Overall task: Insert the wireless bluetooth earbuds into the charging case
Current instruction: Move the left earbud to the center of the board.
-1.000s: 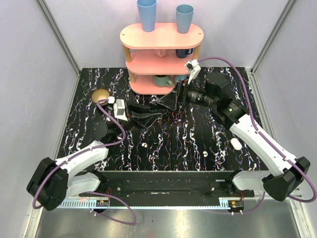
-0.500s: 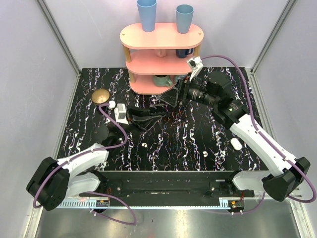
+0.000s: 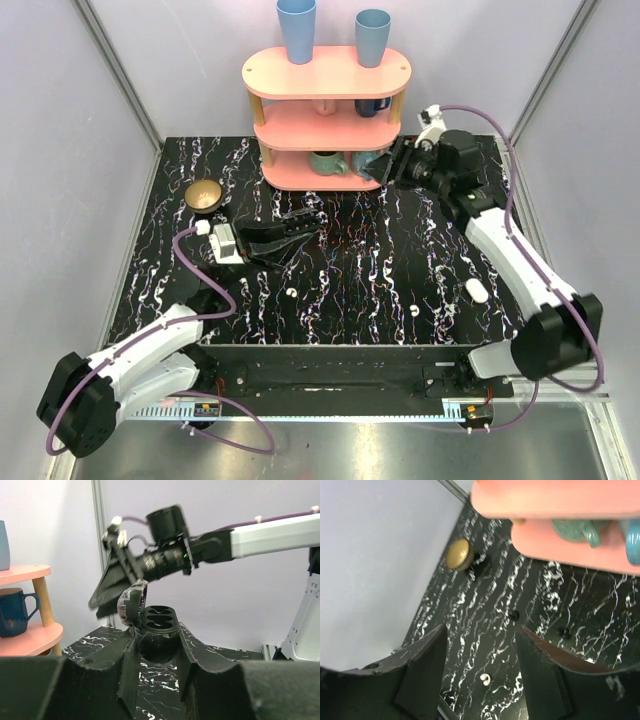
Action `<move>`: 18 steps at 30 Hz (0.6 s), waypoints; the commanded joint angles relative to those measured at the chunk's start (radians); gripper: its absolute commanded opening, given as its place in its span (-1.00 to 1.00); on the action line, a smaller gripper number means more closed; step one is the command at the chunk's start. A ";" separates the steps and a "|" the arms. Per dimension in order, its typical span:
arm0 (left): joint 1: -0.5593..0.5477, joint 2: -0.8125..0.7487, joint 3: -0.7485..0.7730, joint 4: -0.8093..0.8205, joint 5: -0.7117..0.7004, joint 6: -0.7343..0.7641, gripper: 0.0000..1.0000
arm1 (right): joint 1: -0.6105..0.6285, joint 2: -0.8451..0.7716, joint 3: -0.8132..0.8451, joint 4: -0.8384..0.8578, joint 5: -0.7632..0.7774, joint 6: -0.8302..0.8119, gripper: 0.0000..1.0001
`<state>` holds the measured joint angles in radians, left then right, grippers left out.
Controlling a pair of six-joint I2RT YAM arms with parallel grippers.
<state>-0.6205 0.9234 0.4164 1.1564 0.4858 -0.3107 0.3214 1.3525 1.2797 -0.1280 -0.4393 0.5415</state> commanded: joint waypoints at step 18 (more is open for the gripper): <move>0.001 -0.104 0.047 -0.149 -0.015 0.056 -1.00 | 0.004 0.628 0.122 0.021 -0.038 -0.005 0.10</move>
<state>-0.6205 0.8387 0.4191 0.9951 0.4831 -0.2760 0.3218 1.9324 1.3228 -0.1505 -0.4889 0.5396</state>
